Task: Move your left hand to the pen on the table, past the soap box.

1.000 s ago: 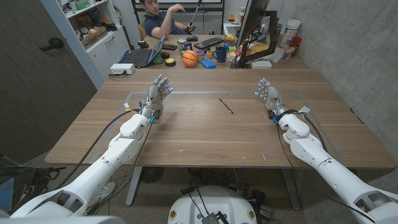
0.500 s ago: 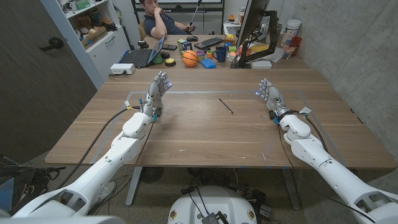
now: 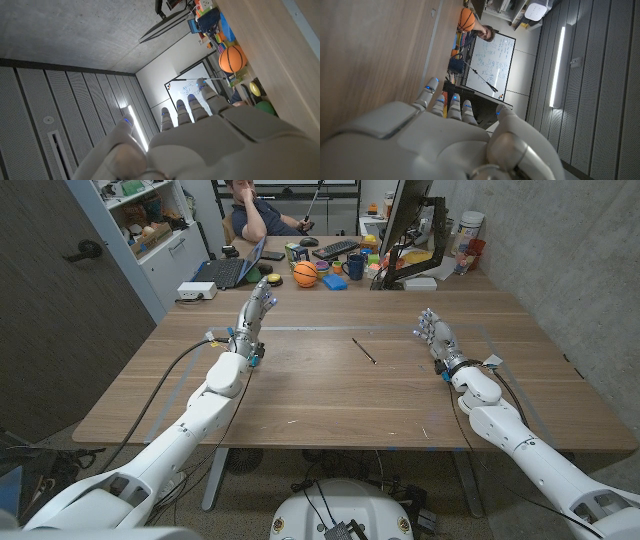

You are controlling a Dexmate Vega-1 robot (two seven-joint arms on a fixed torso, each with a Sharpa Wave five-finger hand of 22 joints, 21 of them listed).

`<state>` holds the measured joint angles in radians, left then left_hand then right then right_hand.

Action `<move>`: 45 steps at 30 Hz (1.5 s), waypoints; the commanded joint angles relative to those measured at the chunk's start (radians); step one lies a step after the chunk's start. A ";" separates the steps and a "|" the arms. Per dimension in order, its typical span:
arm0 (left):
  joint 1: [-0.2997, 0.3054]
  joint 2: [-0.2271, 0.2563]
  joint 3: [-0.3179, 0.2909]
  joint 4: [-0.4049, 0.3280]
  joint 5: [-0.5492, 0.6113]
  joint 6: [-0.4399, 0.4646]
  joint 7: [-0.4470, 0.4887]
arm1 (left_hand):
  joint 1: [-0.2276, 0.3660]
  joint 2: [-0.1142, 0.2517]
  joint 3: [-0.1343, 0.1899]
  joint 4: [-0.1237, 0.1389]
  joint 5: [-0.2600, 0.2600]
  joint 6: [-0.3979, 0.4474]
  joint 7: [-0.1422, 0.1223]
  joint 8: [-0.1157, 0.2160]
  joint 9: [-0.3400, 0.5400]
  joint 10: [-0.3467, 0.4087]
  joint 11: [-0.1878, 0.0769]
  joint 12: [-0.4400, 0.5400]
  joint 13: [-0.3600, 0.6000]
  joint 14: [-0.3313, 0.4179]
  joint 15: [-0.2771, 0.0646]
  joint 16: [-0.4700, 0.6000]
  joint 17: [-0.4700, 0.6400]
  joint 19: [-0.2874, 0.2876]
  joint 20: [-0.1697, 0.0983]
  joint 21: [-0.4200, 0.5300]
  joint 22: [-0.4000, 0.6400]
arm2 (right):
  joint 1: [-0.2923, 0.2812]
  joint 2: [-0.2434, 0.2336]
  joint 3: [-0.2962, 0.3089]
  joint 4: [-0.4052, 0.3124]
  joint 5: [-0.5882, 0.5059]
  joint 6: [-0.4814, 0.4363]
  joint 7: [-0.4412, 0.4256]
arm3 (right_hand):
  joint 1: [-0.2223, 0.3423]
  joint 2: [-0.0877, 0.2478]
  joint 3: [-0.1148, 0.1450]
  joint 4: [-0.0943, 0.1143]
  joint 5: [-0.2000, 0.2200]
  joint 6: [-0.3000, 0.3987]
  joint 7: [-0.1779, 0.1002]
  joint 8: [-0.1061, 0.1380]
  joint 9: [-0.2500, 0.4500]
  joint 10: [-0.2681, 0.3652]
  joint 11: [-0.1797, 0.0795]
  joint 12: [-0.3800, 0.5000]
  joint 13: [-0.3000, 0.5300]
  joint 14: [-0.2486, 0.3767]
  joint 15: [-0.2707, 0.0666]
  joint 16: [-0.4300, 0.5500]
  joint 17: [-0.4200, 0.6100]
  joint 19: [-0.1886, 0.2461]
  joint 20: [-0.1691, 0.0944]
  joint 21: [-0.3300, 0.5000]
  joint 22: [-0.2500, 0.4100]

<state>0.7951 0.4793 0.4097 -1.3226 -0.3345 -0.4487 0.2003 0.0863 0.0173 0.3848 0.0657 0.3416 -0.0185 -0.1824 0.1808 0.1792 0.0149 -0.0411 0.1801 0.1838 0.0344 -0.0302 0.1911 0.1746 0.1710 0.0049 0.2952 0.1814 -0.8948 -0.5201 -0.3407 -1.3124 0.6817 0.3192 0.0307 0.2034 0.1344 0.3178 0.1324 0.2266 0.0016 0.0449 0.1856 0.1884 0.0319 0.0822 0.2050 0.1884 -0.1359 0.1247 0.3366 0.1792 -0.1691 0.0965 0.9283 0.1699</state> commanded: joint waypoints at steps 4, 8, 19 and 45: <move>-0.070 -0.006 0.026 0.005 0.272 -0.047 0.180 | 0.008 -0.009 -0.002 -0.010 0.005 -0.008 0.022 0.003 0.006 -0.009 -0.014 0.001 0.004 -0.001 -0.007 0.002 0.002 0.006 -0.025 -0.006 0.003 | -0.004 0.002 0.002 0.009 0.003 0.005 0.004 | 0.006 -0.004 0.006 0.002 0.004 0.006 0.020 0.005 0.004 0.006 0.006 0.002 0.005 -0.002 -0.013 -0.005 0.002 -0.079 0.005 -0.004 0.005; -0.090 0.005 0.036 -0.007 0.358 -0.035 0.226 | 0.012 -0.011 -0.003 -0.015 0.007 -0.004 0.046 0.007 0.005 -0.007 -0.027 0.003 0.004 0.002 -0.017 0.004 0.002 0.011 -0.034 -0.008 0.004 | 0.000 0.005 0.002 0.015 0.005 0.005 0.006 | 0.006 -0.004 0.006 0.002 0.004 0.006 0.029 0.005 0.004 0.013 0.001 0.003 0.005 0.001 -0.020 -0.005 0.002 -0.076 0.005 -0.005 0.006; -0.147 0.041 0.073 -0.049 0.539 0.025 0.290 | 0.027 0.001 0.001 -0.025 0.013 -0.008 0.030 0.007 0.004 -0.027 -0.067 0.000 0.003 -0.008 -0.035 0.002 0.001 0.002 -0.015 -0.024 0.005 | 0.001 0.010 0.002 0.027 0.008 0.010 0.011 | 0.006 -0.005 0.006 0.001 0.004 0.004 0.030 0.004 0.003 0.013 0.001 0.002 0.005 0.000 -0.020 -0.008 0.002 -0.075 0.004 -0.009 0.006; -0.277 0.167 0.202 -0.182 0.830 0.240 0.164 | 0.074 -0.080 -0.052 -0.104 0.018 -0.250 -0.039 -0.004 0.006 -0.292 -0.090 -0.010 0.001 -0.241 0.033 -0.009 0.007 -0.148 0.212 -0.112 0.004 | 0.003 0.021 0.008 0.049 0.015 0.027 0.013 | -0.001 -0.010 0.000 0.005 0.004 0.001 0.034 0.003 0.003 0.007 0.007 -0.002 0.005 0.002 -0.008 -0.013 0.003 -0.075 0.007 -0.020 0.006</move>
<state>0.5826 0.5992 0.5504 -1.4662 0.3610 -0.2679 0.3953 0.1582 -0.0501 0.3337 -0.0295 0.3571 -0.1717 -0.2181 0.1769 0.1841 -0.1712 -0.1436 0.1731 0.1837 -0.1709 -0.0004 0.1833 0.1795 0.0342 0.2130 0.1847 0.1839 -0.8925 -0.5028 -0.3348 -1.2713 0.6946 0.3408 0.0445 0.2034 0.1344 0.3178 0.1323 0.2266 0.0052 0.0735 0.1856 0.1881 0.0430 0.0820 0.2050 0.1881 -0.1304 0.1087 0.3242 0.1790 -0.1727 0.1002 0.9097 0.1748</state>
